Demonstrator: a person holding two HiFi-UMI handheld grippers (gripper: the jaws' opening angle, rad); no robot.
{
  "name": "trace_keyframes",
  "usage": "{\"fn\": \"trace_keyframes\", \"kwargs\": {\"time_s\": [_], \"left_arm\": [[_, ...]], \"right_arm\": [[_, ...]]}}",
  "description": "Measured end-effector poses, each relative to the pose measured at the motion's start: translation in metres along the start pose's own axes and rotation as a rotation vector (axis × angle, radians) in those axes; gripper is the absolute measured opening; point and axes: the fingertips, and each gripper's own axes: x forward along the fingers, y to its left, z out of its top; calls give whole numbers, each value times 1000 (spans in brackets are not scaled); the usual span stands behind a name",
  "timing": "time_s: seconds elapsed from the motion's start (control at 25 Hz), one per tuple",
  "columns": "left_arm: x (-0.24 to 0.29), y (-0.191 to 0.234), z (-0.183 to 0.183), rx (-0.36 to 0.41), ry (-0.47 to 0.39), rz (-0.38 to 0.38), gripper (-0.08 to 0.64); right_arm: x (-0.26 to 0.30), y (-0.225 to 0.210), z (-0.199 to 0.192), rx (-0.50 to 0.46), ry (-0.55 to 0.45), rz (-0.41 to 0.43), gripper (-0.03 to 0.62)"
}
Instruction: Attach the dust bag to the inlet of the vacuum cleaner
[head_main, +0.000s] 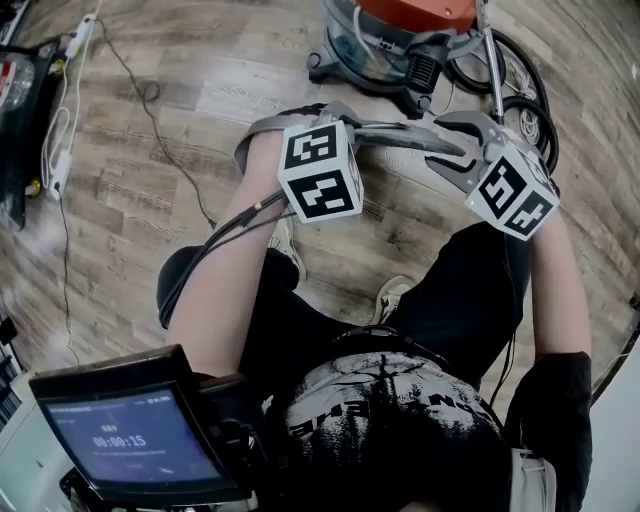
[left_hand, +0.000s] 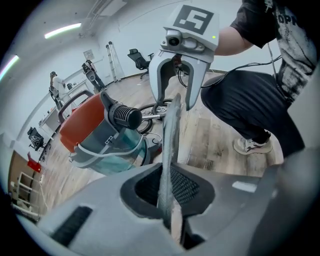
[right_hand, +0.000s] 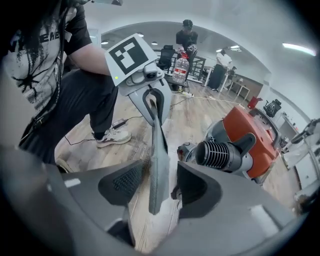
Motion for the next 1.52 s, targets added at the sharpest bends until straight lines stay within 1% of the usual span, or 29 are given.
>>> {"fn": "trace_keyframes", "kwargs": {"time_s": [0.08, 0.16, 0.2, 0.24, 0.36, 0.44, 0.68, 0.88, 1.12, 1.28, 1.52], "left_arm": [[-1, 1, 6, 13, -4, -3, 28], [-1, 1, 13, 35, -2, -6, 28], [0, 2, 17, 44, -3, -8, 28], [0, 2, 20, 50, -5, -8, 28], [0, 9, 30, 55, -16, 1, 28], [-1, 16, 36, 57, -31, 12, 29], [-13, 33, 54, 73, -75, 62, 37], [-23, 35, 66, 105, -101, 85, 38], [-21, 42, 61, 116, -120, 81, 36], [-16, 52, 57, 90, -130, 78, 37], [-1, 58, 53, 74, -143, 70, 37]], "right_arm": [[6, 3, 5, -47, 26, -16, 232], [14, 0, 9, -100, 62, -56, 230], [17, -3, 11, -122, 78, -77, 215], [19, -6, 12, -140, 92, -100, 186], [17, -19, 11, -171, 126, -186, 71], [12, -26, 9, -154, 127, -218, 48], [-5, -37, 11, -84, 110, -243, 34], [-17, -42, 6, 7, 86, -241, 32], [-10, -51, 8, 5, 112, -241, 32], [-4, -55, 10, 5, 125, -242, 32], [1, -65, 5, -10, 159, -258, 32]]}}
